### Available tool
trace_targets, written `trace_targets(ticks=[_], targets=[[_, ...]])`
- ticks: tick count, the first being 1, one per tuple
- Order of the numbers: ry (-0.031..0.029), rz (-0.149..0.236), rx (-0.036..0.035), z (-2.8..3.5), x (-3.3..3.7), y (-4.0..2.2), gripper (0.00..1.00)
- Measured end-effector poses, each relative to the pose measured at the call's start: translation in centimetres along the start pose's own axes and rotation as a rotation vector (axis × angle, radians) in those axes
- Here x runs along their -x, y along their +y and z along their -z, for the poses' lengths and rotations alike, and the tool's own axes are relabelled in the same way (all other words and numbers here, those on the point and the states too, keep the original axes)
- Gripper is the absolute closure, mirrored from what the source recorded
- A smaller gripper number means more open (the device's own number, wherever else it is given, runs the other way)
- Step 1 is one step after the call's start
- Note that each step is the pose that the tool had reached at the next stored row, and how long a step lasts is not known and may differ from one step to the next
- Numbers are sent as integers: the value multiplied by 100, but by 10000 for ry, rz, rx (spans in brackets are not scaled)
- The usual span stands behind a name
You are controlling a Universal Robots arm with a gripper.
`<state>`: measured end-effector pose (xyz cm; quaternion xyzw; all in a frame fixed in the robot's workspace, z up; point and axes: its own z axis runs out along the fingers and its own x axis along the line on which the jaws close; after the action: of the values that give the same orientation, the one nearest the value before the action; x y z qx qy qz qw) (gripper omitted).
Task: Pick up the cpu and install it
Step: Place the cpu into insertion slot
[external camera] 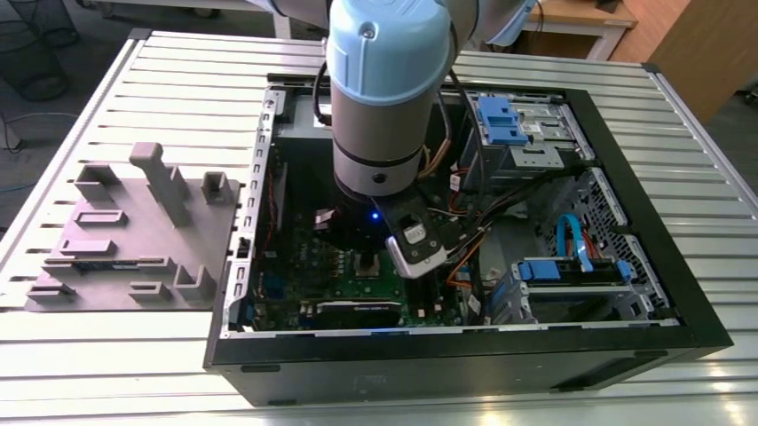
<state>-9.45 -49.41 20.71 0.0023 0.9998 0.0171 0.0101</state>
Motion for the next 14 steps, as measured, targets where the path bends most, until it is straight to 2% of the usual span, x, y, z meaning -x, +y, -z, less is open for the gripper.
trace_targets(ticks=[10,14], targets=[[0,1,-1,7,0,0,89],[0,1,0,-34,0,-31,89]])
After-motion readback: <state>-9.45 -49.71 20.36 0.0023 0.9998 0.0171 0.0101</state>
